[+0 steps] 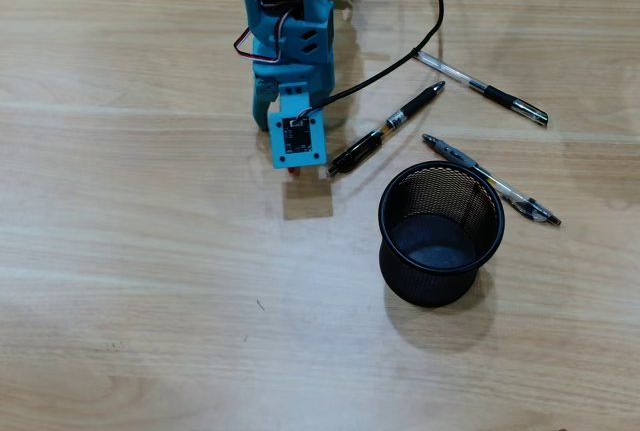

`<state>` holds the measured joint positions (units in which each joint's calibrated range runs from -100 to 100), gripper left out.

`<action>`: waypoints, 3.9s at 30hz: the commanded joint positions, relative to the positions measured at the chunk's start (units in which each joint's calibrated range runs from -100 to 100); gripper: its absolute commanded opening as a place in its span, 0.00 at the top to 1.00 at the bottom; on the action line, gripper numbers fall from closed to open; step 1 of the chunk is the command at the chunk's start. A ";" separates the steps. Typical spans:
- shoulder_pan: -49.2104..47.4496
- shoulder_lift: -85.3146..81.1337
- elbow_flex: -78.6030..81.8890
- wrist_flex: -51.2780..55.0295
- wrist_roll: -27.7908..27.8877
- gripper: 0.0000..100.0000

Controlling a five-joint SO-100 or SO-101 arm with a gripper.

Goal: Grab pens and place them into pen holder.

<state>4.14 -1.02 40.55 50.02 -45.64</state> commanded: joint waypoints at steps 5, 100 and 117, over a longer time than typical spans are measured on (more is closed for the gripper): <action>1.48 -0.47 0.35 0.05 0.25 0.98; -24.95 -5.31 -19.46 -61.09 -5.14 0.98; -24.13 -1.74 -19.92 -61.55 -5.40 0.83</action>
<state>-20.25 -1.78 23.69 -10.14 -50.85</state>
